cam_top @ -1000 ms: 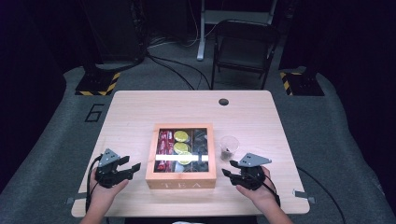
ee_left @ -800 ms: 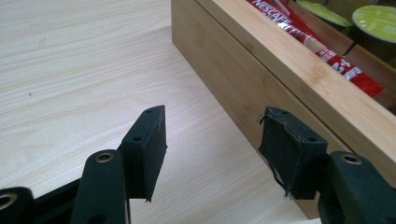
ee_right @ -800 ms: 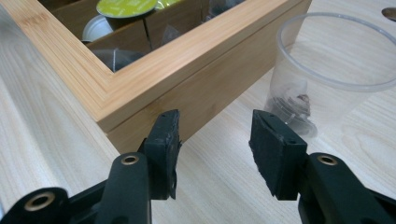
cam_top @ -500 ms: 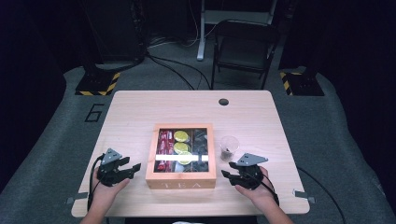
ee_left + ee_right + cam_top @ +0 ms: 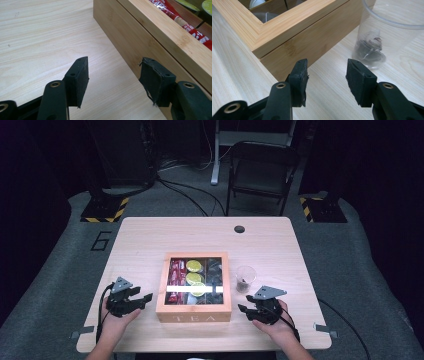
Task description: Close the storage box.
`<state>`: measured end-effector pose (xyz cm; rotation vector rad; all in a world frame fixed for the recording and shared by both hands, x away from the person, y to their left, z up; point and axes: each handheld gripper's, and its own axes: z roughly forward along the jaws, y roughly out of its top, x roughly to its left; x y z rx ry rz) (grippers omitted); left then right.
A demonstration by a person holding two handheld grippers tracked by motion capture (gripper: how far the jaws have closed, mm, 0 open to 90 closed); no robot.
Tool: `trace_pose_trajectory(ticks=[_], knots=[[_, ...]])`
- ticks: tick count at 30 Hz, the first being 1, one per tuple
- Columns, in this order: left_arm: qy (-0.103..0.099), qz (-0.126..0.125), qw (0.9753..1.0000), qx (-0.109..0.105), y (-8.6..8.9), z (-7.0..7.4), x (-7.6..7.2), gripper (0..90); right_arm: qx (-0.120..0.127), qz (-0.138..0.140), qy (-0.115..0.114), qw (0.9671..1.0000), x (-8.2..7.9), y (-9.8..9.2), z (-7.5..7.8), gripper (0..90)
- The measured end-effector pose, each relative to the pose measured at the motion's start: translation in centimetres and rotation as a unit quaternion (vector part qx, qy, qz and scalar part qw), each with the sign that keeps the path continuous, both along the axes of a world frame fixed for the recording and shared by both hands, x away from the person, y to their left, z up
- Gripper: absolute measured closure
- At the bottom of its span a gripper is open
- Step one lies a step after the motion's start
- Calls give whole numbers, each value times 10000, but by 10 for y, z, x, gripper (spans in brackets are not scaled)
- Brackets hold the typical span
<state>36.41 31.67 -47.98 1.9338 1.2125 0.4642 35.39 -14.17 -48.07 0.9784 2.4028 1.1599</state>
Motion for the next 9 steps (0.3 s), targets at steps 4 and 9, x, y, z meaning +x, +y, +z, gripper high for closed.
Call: trace_pose_trajectory(ticks=[4, 9], knots=[[-5, -31, 10000, -17, -2, 0, 3, 396, 63, -109, 11, 9999, -2, -2, 1, 512], [-41, -50, 10000, -16, -4, 1, 4, 394, 150, -175, -68, 9997, -5, -6, 4, 502]])
